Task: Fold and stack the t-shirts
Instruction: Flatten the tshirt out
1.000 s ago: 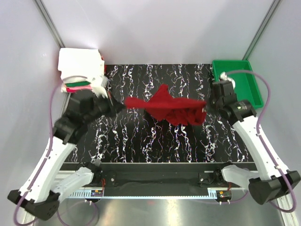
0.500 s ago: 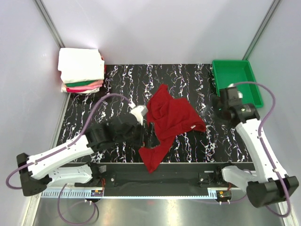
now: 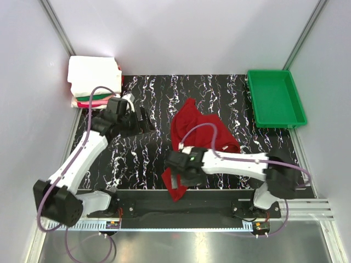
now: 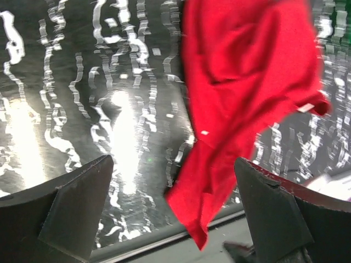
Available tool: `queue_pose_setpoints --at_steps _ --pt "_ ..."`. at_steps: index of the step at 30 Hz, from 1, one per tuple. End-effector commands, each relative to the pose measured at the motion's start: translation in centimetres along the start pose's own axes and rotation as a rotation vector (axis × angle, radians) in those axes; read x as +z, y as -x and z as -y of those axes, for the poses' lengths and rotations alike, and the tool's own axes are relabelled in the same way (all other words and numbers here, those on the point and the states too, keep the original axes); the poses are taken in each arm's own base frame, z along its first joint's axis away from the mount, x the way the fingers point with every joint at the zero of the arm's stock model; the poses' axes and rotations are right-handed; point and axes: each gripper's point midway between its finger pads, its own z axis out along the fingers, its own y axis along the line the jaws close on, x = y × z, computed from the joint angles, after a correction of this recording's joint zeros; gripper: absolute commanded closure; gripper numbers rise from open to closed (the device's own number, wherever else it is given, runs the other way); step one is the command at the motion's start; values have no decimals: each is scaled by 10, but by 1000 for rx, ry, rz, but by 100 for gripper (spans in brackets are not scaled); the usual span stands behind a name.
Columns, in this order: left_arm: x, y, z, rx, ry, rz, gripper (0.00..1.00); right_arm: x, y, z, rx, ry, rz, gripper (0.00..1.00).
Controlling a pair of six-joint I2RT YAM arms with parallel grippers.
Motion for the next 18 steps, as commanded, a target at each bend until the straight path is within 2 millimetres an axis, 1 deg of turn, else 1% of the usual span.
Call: queue_pose_setpoints --at_steps 1,2,3,5,6,10,11,12,13,15,16,17,18 --pt "4 26 4 35 -80 31 1 9 -6 -42 4 36 19 0" --pt "6 29 1 29 -78 33 1 15 -12 -47 -7 43 -5 1" --pt "7 33 -4 15 -71 33 2 24 -16 -53 -14 39 -18 1" --pt "10 34 -10 5 -69 25 2 34 -26 -57 -35 37 -48 3" --pt "10 35 -14 -4 -64 28 2 42 -29 -58 -48 26 -59 4" --pt "13 35 -25 -12 -50 29 2 54 -36 -64 -69 37 -86 14" --pt "16 32 -28 -15 -45 22 2 60 -40 -63 -72 28 -106 16" --pt "17 32 -31 -22 -43 19 3 64 -42 -63 -75 31 -112 24" --pt "20 32 -33 -24 -40 21 3 67 -43 -63 -77 29 -118 30" --pt "25 30 -35 -32 -45 9 4 71 -46 -58 -71 24 -123 47" --pt "27 31 -34 -31 -57 13 5 71 -45 -57 -67 25 -119 73" --pt "29 30 -32 -33 -70 9 6 65 -41 -57 -62 36 -96 84" --pt "34 28 -33 -39 -75 -3 7 61 -37 -50 -50 16 -80 95"
